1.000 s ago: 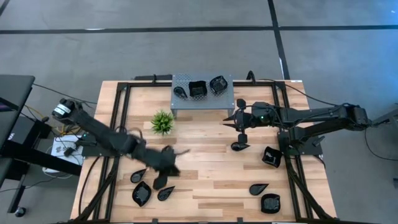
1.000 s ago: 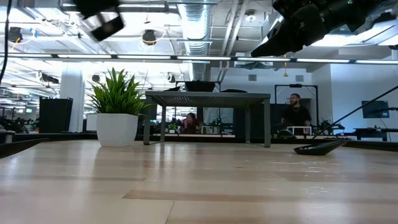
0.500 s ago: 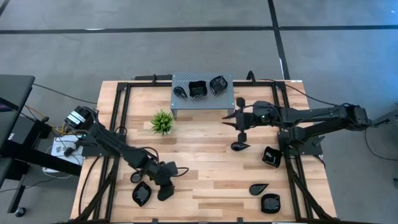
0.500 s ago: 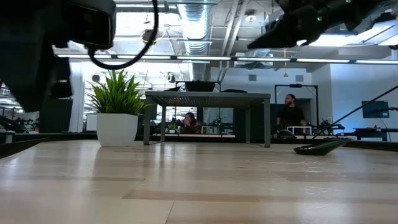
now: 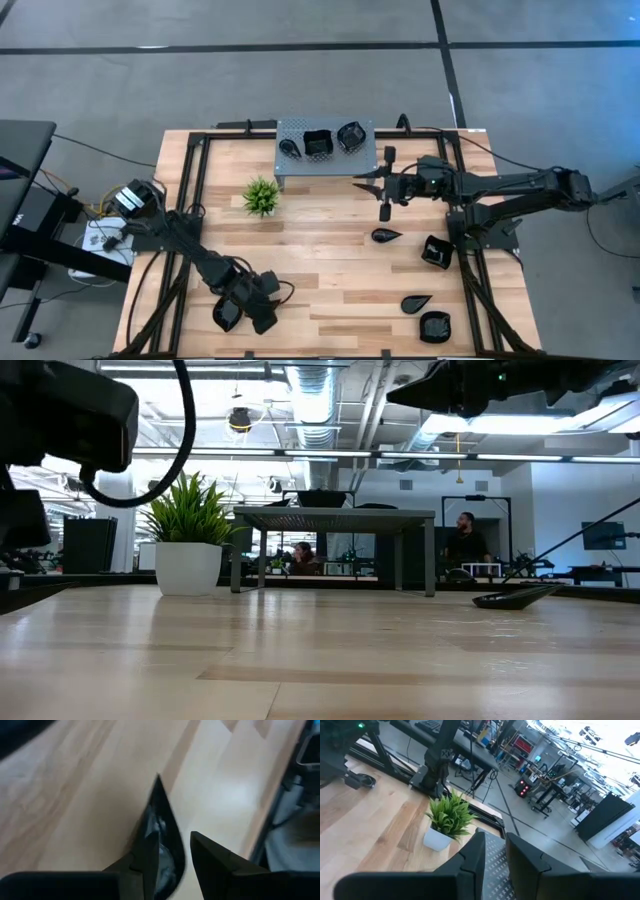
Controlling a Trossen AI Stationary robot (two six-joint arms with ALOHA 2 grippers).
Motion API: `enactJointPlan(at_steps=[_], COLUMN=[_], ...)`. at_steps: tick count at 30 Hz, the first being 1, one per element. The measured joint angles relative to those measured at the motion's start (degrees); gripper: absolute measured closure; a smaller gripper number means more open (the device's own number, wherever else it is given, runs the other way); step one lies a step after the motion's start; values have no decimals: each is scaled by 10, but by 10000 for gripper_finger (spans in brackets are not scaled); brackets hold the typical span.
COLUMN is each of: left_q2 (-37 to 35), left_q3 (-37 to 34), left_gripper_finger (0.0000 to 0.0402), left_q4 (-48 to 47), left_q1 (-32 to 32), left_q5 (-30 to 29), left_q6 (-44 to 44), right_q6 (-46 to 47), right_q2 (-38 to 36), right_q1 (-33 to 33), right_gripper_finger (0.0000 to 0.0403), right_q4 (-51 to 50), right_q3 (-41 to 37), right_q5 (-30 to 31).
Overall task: Pick & Place Mini shaped plates
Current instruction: Stack the black drop-shaped plate on top of the black drop-shaped plate on the shelf
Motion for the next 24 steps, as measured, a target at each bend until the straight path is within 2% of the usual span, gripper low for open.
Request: enactJointPlan(at_steps=[3, 9, 24], left_q2=[10, 22, 7], left_q3=[0, 1, 0], left_gripper_finger=[289, 289, 289], left_q4=[2, 3, -37], left_q1=[-1, 4, 7], left_q5=[-24, -30, -7], left_q6=[1, 10, 138], right_q6=[0, 14, 35], right_q2=[0, 0, 0], right_q1=[0, 0, 2], right_gripper_finger=[331, 331, 331], right_q4=[0, -3, -34], right_q3=[0, 0, 0], right_q5=[0, 0, 0])
